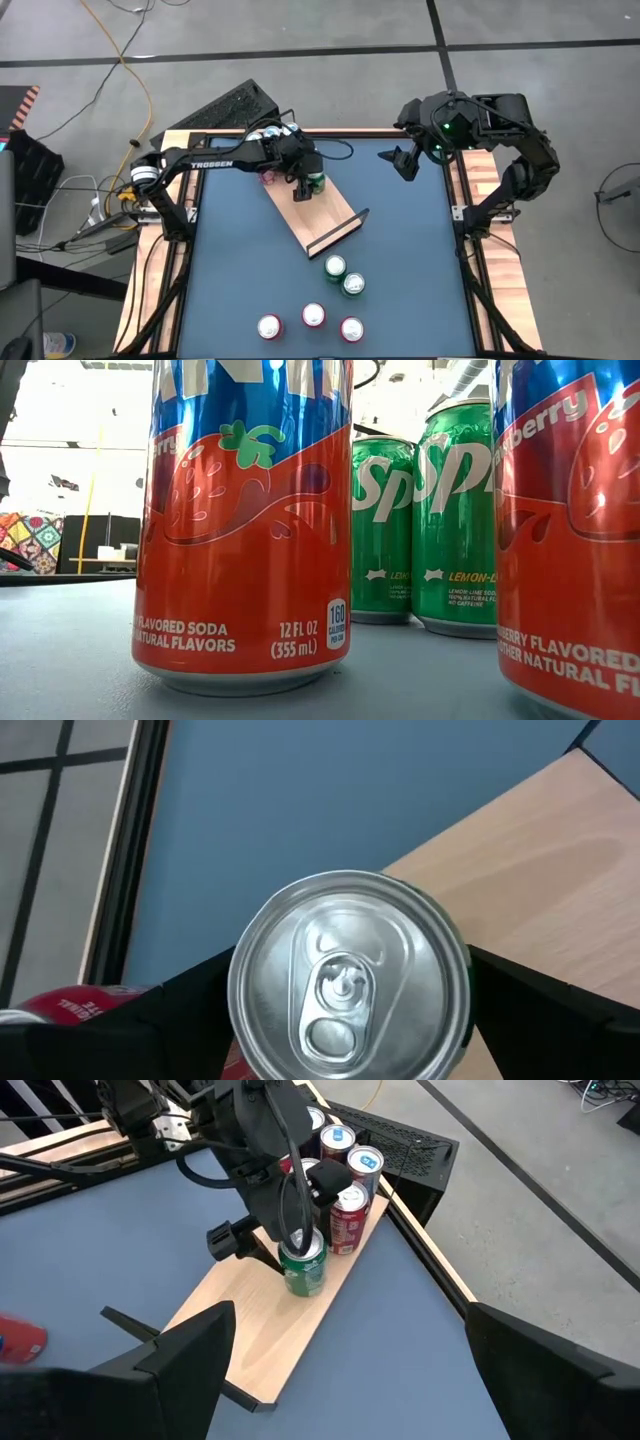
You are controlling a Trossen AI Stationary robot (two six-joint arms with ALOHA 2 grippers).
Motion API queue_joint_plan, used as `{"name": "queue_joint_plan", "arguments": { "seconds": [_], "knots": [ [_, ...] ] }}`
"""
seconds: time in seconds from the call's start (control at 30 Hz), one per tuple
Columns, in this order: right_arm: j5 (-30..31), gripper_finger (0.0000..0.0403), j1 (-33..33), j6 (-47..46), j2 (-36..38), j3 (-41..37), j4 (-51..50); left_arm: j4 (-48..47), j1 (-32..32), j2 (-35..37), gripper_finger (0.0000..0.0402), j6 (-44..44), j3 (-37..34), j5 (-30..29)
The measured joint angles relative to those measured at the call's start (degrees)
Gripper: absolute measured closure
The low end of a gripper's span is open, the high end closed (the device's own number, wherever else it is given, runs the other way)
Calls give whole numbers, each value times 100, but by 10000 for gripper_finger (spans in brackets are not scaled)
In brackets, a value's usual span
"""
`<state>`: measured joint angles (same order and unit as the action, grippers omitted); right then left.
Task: Place canned beverage on shelf
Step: Put the bottom green soda can on the shelf
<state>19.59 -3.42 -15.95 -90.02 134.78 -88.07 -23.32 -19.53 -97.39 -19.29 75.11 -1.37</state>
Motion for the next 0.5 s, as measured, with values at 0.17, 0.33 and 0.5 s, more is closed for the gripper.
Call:
{"name": "queue_joint_plan", "arguments": {
  "seconds": [0.17,0.33,0.5],
  "knots": [
    [0,23,0,-1,2,0,-10,70,13,15,64,-187,0,-288],
    [-2,23,0,7,2,0,-17,77,-15,129,63,-280,0,-390],
    [-9,23,2,13,2,0,-22,94,27,158,63,-275,4,-315]
  ]
}}
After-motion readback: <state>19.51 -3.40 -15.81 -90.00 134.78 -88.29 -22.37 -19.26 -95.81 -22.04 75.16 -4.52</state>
